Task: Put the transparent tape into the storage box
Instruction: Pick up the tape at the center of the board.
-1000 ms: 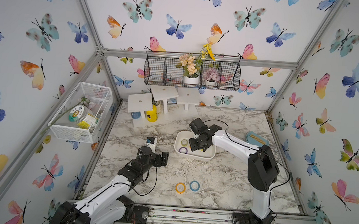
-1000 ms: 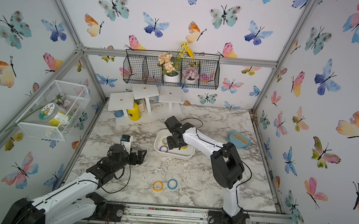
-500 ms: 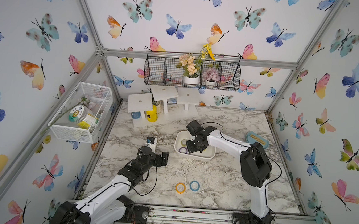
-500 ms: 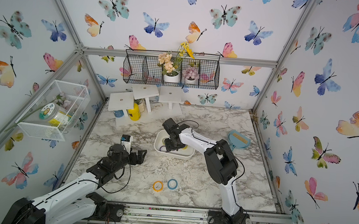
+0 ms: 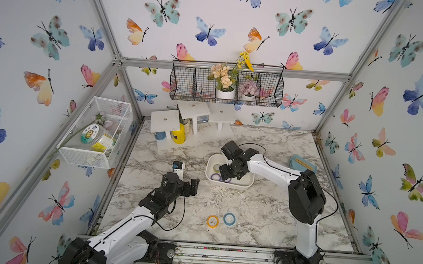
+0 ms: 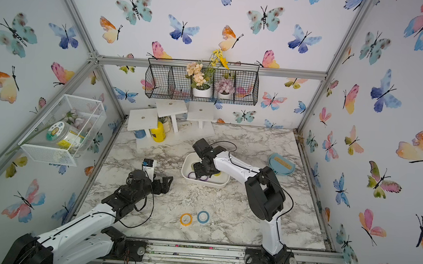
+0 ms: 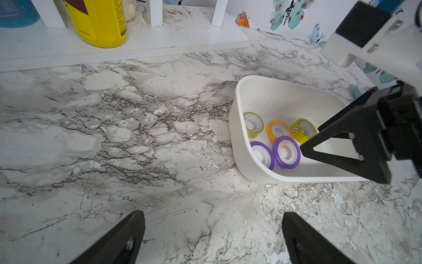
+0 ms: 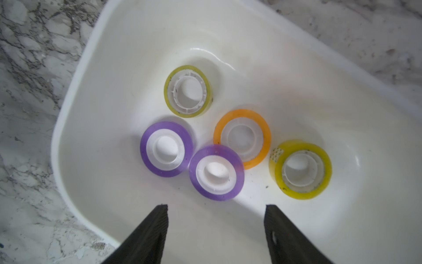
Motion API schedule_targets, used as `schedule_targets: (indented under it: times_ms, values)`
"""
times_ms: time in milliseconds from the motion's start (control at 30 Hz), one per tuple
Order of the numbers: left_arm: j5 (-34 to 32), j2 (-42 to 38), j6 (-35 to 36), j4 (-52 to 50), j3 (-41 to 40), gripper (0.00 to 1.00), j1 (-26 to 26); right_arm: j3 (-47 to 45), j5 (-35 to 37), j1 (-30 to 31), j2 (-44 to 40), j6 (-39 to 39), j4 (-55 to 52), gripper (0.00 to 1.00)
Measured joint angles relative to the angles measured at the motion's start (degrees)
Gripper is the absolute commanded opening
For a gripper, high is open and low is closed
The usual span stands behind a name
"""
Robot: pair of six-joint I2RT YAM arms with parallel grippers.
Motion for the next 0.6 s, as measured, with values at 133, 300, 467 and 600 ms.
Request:
schedule_targets:
  times_ms: [133,300,467,600]
  values:
    - [0.0,-1.1,0.0,0.1,0.0,0.99,0.0,-5.3,-0.8,0.4,-7.9,0.3,0.9,0.74]
    - [0.0,-1.4,0.1,0.3,0.0,0.99,0.0,-13.9,-1.0,2.6,-17.4,1.9,3.4,0.79]
    - [0.0,-1.4,0.0,0.4,0.0,0.99,0.0,-23.4,-1.3,6.9,-23.7,5.2,4.8,0.86]
    - [0.0,-1.0,0.0,0.5,0.0,0.99,0.0,-28.6,-1.4,11.0,-26.6,8.2,5.2,0.89]
